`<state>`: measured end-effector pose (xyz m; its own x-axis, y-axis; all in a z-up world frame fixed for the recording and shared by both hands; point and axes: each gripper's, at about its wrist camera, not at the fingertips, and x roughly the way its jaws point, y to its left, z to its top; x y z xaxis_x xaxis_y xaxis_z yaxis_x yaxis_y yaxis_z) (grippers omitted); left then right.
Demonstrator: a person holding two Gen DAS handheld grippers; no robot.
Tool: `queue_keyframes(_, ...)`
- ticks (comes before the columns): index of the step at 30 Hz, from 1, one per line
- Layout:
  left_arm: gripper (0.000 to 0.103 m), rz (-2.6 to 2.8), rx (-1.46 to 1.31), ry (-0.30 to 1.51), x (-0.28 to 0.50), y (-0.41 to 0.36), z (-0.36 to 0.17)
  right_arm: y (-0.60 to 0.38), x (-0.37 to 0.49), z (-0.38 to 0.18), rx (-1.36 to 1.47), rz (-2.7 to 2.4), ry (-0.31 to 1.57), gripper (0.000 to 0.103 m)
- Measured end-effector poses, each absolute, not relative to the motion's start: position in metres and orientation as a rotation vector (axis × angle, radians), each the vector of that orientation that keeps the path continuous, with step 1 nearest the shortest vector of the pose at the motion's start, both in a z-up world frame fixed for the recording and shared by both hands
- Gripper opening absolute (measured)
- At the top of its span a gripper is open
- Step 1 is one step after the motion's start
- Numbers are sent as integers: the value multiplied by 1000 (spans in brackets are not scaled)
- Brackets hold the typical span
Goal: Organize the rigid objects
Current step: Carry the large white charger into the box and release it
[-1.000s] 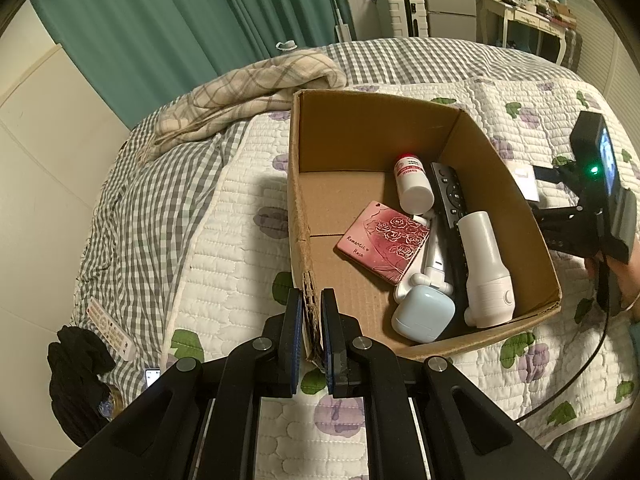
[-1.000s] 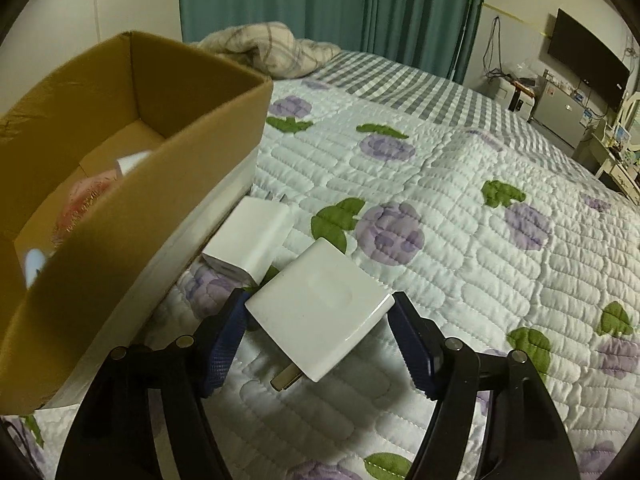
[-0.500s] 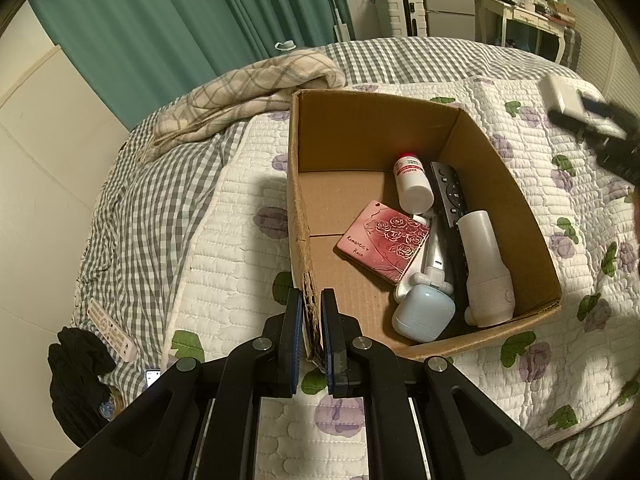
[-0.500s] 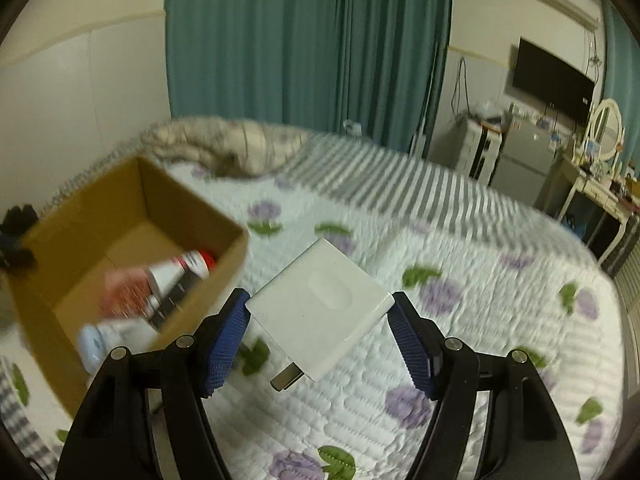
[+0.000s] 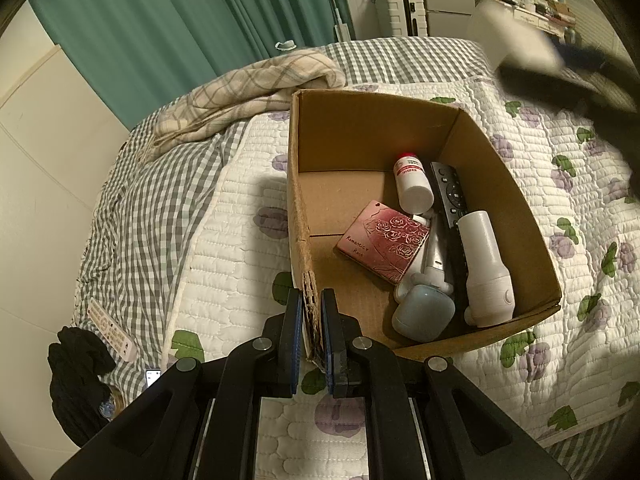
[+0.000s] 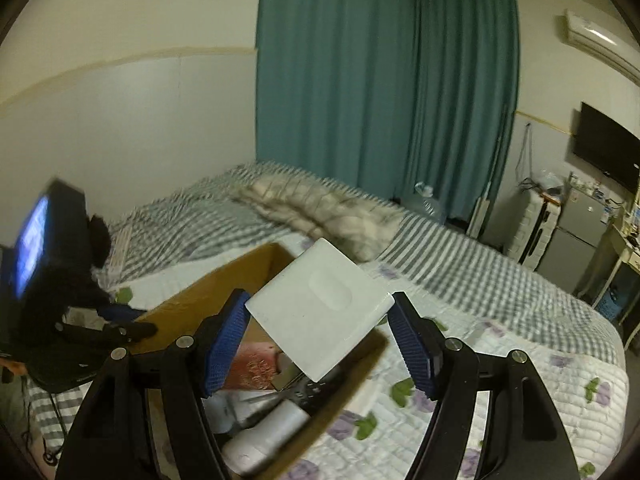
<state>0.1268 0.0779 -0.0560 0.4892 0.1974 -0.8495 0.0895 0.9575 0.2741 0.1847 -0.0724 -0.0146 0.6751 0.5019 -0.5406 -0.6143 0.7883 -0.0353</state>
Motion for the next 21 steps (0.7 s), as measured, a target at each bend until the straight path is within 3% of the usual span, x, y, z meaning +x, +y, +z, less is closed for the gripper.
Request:
queue_keyframes(8, 8, 62, 296, 1062, 127, 77, -57, -29, 196, -79, -274, 691, 689, 71)
queue_keyframes(18, 8, 60, 293, 1062, 128, 77, -57, -7, 188, -99, -324, 763, 734, 72)
queue_keyframes(21, 8, 60, 287, 1072, 129, 77, -58, -12, 179, -88, -335, 753, 661, 97)
